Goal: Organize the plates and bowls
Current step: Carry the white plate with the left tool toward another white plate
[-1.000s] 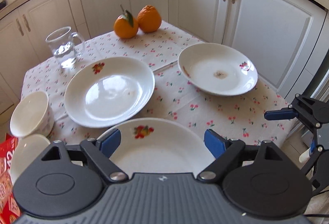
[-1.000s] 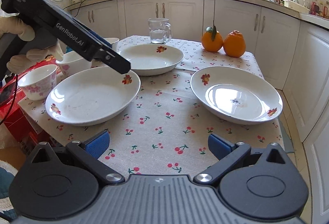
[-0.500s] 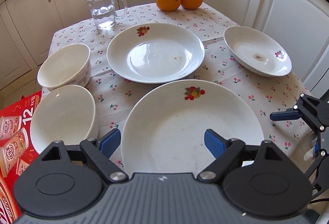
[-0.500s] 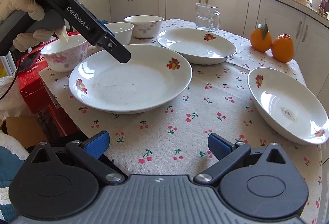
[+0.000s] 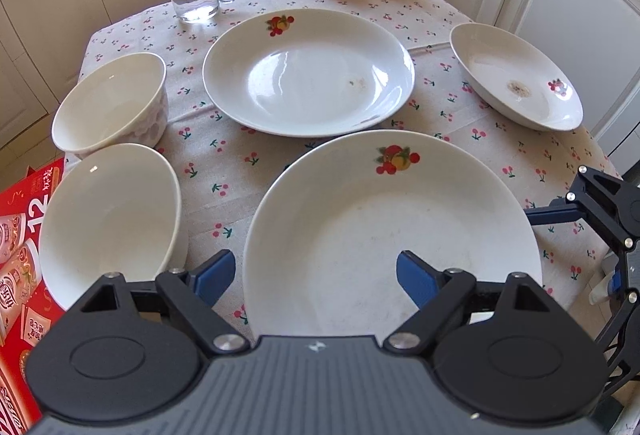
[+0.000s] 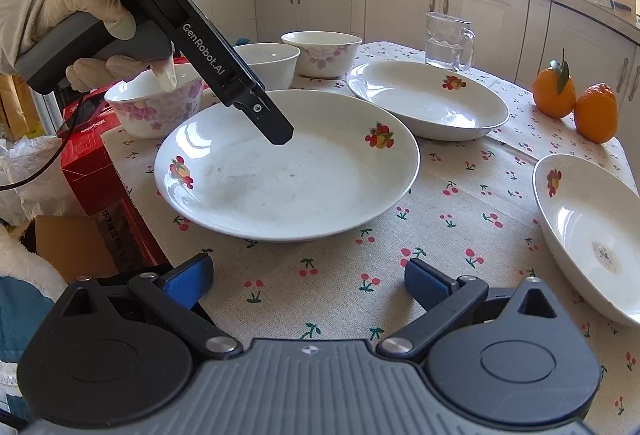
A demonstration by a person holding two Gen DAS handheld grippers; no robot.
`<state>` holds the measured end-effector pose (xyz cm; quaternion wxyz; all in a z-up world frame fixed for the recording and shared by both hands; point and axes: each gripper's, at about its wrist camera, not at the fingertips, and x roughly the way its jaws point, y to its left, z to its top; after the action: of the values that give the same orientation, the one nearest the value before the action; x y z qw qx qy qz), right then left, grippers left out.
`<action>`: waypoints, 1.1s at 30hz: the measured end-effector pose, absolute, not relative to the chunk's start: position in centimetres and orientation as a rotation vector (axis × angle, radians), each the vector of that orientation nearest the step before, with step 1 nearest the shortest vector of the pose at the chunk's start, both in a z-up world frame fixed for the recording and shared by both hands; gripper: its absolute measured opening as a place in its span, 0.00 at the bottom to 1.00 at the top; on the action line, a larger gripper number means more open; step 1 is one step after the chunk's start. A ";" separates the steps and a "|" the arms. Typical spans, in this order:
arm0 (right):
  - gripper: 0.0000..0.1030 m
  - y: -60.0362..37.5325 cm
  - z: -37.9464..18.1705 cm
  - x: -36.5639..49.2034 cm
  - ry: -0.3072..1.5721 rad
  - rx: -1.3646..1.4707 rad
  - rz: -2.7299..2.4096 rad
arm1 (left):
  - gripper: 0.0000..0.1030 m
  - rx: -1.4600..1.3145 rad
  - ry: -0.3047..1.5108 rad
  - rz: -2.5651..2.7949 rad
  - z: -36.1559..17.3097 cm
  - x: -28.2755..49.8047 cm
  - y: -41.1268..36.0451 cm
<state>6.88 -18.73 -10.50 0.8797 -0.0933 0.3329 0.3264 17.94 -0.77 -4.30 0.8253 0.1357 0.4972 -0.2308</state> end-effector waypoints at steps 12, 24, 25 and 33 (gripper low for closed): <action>1.00 -18.2 -10.8 7.9 0.660 -0.212 0.743 | 0.83 0.294 1.129 -0.533 -5.1 18.9 -1.3; 0.85 -18.0 -10.5 8.0 0.634 -0.230 0.793 | 0.77 0.334 1.157 -0.562 -5.2 19.7 -1.4; 0.85 -18.0 -10.5 8.1 0.636 -0.228 0.799 | 0.76 0.337 1.162 -0.565 -5.2 19.8 -1.4; 0.85 -18.0 -10.4 8.2 0.641 -0.239 0.803 | 0.72 0.331 1.200 -0.584 -5.0 20.4 -1.2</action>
<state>8.17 -18.02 -10.38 0.8640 -0.1138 0.3059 0.3833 20.40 -1.22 -4.97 0.7729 0.1527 0.5538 -0.2696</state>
